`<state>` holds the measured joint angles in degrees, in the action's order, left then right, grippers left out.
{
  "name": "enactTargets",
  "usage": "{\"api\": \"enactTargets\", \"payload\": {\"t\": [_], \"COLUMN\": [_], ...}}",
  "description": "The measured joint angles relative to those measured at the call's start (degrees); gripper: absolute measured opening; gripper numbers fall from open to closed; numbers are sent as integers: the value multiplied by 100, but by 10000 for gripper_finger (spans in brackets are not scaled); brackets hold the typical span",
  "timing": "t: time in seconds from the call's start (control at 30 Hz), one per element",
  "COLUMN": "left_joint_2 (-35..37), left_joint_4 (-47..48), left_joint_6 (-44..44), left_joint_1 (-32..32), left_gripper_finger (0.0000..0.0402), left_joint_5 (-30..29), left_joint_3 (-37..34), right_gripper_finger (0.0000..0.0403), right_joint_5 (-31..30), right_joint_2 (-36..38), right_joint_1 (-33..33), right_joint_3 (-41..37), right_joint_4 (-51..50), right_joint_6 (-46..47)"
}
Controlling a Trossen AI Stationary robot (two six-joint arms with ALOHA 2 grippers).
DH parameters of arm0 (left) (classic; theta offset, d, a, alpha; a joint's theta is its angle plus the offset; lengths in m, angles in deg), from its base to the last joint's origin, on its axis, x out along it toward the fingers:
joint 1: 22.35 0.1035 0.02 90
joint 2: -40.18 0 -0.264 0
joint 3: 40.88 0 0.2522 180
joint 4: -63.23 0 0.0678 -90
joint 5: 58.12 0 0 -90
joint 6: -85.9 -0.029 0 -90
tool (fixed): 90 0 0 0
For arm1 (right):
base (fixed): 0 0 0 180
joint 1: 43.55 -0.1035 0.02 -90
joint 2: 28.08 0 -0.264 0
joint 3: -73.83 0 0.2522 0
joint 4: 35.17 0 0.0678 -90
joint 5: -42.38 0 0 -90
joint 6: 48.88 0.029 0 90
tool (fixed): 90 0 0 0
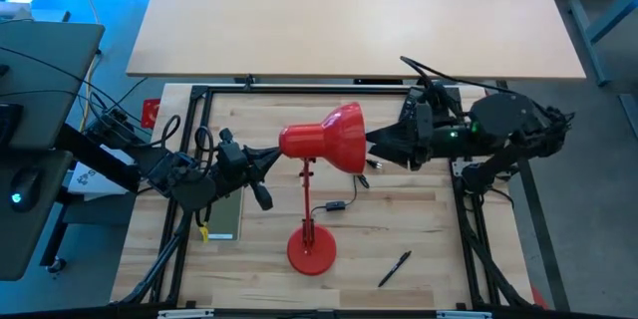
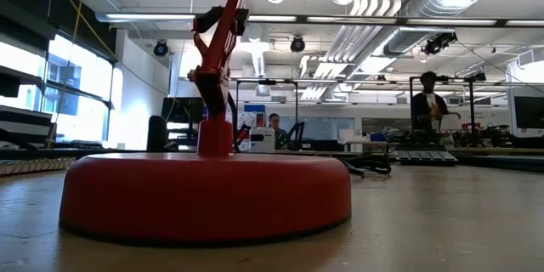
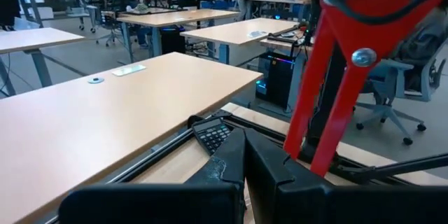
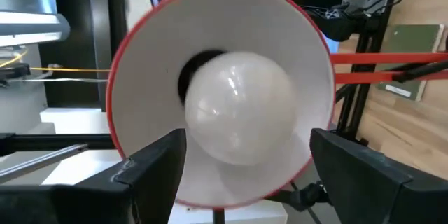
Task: Screw lightbulb
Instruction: Insert the white lightbulb into the red lamp
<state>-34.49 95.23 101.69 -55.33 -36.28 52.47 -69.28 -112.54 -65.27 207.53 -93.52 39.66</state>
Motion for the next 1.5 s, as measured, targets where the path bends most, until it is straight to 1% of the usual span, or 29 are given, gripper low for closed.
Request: {"api": "enactTargets", "payload": {"t": [0.33,0.5,0.63,0.87,1.03,1.13,1.3,1.5], "left_joint_2": [0,0,0,0,0,0,0,0], "left_joint_4": [-2,-3,-4,-4,-7,-7,-7,-7], "left_joint_6": [9,48,52,52,55,55,56,55], "left_joint_1": [0,0,0,0,0,0,0,0], "left_gripper_finger": [0,0,0,0,0,0,0,0], "left_joint_5": [7,119,255,306,306,306,306,306], "left_joint_3": [0,0,0,0,0,0,0,0], "right_gripper_finger": [299,299,299,299,299,299,299,299], "right_joint_5": [-9,94,265,323,242,256,516,442], "right_joint_2": [-92,-109,-94,-114,-114,-114,-114,-116], "right_joint_1": [81,183,223,223,225,223,223,223], "right_joint_3": [0,0,0,0,0,0,0,0], "right_joint_4": [91,367,377,349,371,371,218,122], "right_joint_6": [-60,-388,-630,-652,-656,-895,-1320,-1009]}}
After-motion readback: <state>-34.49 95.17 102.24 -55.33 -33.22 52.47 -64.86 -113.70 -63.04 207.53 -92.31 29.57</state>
